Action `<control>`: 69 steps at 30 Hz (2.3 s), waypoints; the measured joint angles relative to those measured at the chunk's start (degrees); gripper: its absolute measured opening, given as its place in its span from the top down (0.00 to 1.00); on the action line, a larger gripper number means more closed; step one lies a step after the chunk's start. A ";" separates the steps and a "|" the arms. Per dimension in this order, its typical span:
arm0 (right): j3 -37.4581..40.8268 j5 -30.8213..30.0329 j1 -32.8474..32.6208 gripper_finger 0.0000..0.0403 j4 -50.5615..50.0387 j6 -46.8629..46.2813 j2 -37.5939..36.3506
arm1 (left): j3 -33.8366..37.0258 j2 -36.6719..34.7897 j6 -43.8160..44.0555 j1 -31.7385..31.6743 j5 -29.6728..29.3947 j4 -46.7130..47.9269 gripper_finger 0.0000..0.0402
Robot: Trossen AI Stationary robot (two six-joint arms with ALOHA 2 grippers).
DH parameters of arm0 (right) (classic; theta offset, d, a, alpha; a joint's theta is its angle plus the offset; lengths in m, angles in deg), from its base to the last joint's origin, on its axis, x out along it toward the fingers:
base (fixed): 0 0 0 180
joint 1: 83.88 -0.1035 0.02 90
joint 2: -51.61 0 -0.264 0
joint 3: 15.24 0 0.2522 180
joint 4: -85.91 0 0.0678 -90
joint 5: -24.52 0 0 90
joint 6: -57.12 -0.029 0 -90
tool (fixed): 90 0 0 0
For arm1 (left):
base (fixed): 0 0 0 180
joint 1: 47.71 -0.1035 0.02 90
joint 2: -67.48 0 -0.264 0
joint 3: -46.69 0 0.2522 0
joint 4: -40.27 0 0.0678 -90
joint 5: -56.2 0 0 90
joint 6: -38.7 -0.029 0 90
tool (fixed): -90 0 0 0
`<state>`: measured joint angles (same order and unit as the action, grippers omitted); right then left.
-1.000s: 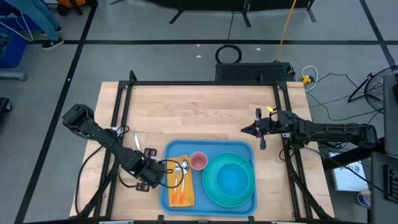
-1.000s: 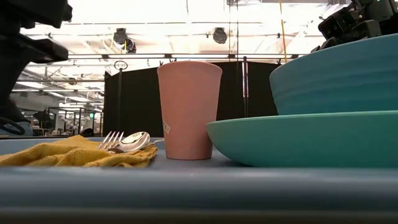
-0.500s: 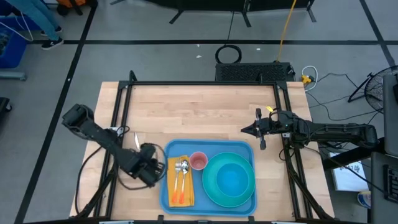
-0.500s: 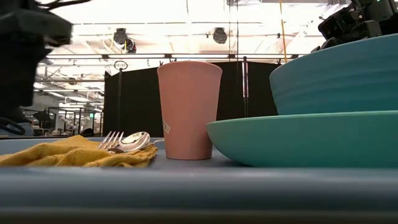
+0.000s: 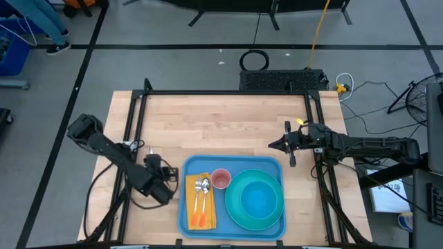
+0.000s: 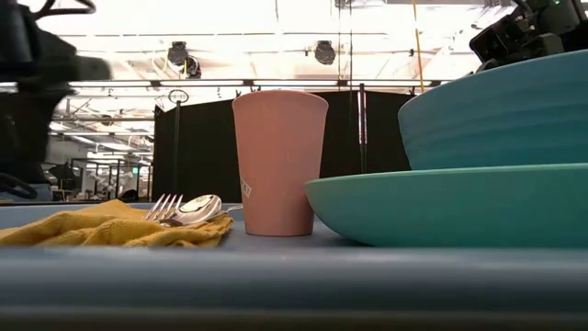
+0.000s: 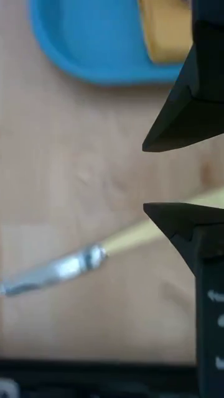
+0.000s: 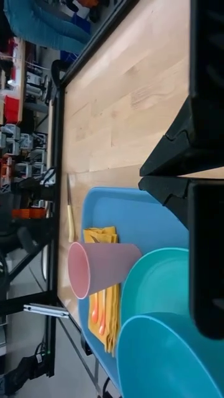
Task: Set up tray
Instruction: Put the knife on the yellow napkin to the left of the orange fork
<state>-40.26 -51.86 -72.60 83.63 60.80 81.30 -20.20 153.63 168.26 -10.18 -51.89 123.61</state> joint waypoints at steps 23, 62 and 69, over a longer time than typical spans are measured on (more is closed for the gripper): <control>0.00 0.18 -0.01 1.00 2.83 -3.02 -0.02 | 3.62 -0.40 -1.91 -18.92 15.75 -0.70 0.64; 0.02 0.12 0.00 1.00 0.68 -1.92 0.07 | 9.95 -10.80 -16.37 -15.95 22.43 4.80 0.64; 0.02 0.07 0.00 1.00 0.68 -1.70 0.11 | 12.12 -9.62 -19.72 -13.08 28.94 6.46 0.64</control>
<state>-40.24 -51.79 -72.60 84.31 59.10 81.41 -8.08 144.01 148.54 -23.27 -22.95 130.07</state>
